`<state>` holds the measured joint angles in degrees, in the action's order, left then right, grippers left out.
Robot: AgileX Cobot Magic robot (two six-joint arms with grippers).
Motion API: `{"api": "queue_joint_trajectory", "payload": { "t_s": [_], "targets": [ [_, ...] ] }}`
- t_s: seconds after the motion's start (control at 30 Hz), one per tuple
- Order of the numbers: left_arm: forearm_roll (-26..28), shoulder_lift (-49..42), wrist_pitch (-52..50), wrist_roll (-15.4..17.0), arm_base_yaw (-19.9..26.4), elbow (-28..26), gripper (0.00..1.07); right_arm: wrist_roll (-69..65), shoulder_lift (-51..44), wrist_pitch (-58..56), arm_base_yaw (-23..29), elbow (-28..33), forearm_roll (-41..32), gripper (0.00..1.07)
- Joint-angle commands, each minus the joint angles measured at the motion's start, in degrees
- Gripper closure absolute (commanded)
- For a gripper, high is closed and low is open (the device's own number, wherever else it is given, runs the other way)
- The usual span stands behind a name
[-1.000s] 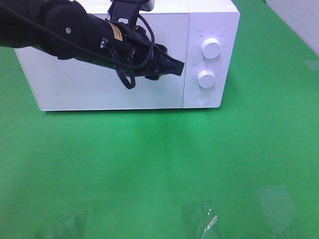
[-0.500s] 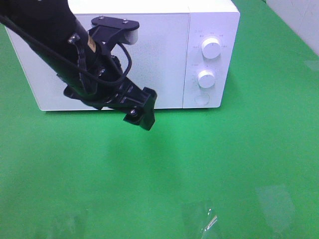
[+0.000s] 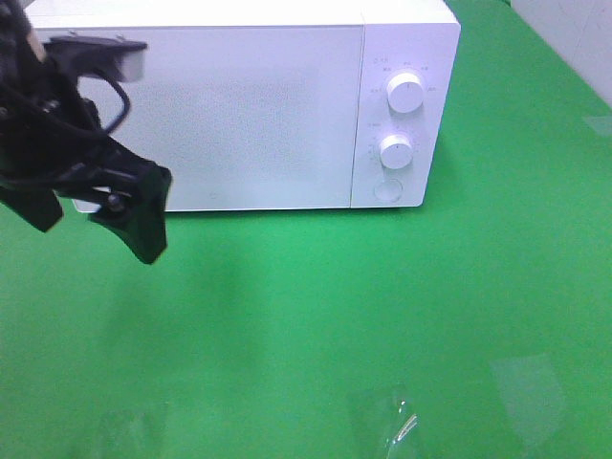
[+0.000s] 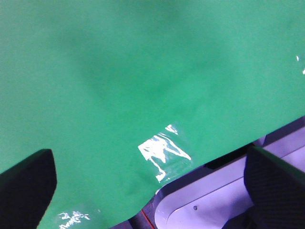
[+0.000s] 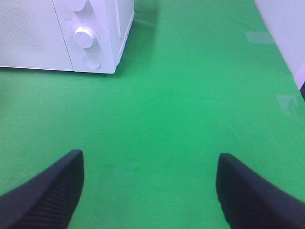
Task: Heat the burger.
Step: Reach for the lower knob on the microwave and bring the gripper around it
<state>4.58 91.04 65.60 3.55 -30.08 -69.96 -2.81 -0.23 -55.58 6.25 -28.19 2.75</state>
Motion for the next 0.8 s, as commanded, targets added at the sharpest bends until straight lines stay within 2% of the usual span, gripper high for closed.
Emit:
{"api": "queue_joint_trajectory", "payload": {
  "t_s": [0.03, 0.07, 0.13, 0.17, 0.2, 0.23, 0.27, 0.33, 0.37, 0.4, 0.43, 0.47, 0.6, 0.63, 0.67, 0.73, 0.8],
  "targets": [
    [0.06, -2.86, 1.49, -0.57, 3.5, -0.23, 0.07, 0.52, -1.55, 0.57, -0.29, 0.11, -0.11, 0.34],
    [0.06, -4.98, 2.41, -1.72, 7.28, -0.23, 0.07, 0.52, -1.55, 0.57, -0.29, 0.11, -0.11, 0.34],
    [0.06, -5.79, 2.86, -2.29, 8.88, -0.23, 0.07, 0.52, -1.55, 0.57, -0.29, 0.11, -0.11, 0.34],
    [0.0, -7.91, 4.18, -3.55, 12.95, -0.23, 0.07, 0.52, -1.55, 0.57, -0.29, 0.11, -0.11, 0.34],
    [0.0, -7.91, 4.18, -3.55, 12.95, -0.23, 0.07, 0.52, -1.55, 0.57, -0.29, 0.11, -0.11, 0.34],
    [0.0, -9.97, 4.87, -4.47, 16.96, 0.0, 0.07, 0.52, -1.55, 0.57, -0.29, 0.11, -0.11, 0.34],
    [0.0, -9.97, 4.87, -4.47, 16.96, 0.0, 0.07, 0.52, -1.55, 0.57, -0.29, 0.11, -0.11, 0.34],
    [0.0, -13.29, 6.53, -5.16, 22.0, 0.06, 0.07, 0.52, -1.55, 0.57, -0.29, 0.11, -0.11, 0.34],
    [0.0, -13.29, 6.53, -5.16, 22.0, 0.06, 0.07, 0.52, -1.55, 0.57, -0.29, 0.11, -0.11, 0.34],
    [0.11, -15.87, 7.28, -5.9, 24.81, 0.23, 0.07, 0.52, -1.55, 0.57, -0.29, 0.11, -0.11, 0.34],
    [0.11, -15.87, 7.28, -5.9, 24.81, 0.23, 0.07, 0.52, -1.55, 0.57, -0.29, 0.11, -0.11, 0.34],
    [0.34, -18.28, 7.85, -7.1, 27.27, 1.09, 0.07, 0.52, -1.55, 0.57, -0.29, 0.11, -0.11, 0.34],
    [0.4, -22.52, 8.59, -8.82, 29.85, 3.67, 0.07, 0.52, -1.55, 0.57, -0.29, 0.11, -0.11, 0.34],
    [0.34, -26.07, 8.37, -9.22, 30.83, 6.36, 0.07, 0.52, -1.55, 0.57, -0.29, 0.11, -0.11, 0.34],
    [0.34, -26.07, 8.37, -9.22, 30.83, 6.36, 0.07, 0.52, -1.55, 0.57, -0.29, 0.11, -0.11, 0.34],
    [0.17, -33.35, 7.39, -10.94, 31.11, 12.66, 0.07, 0.52, -1.55, 0.57, -0.29, 0.11, -0.11, 0.34],
    [0.17, -34.95, 6.99, -11.86, 31.11, 14.32, 0.07, 0.52, -1.55, 0.57, -0.29, 0.11, -0.11, 0.34]
  ]
}}
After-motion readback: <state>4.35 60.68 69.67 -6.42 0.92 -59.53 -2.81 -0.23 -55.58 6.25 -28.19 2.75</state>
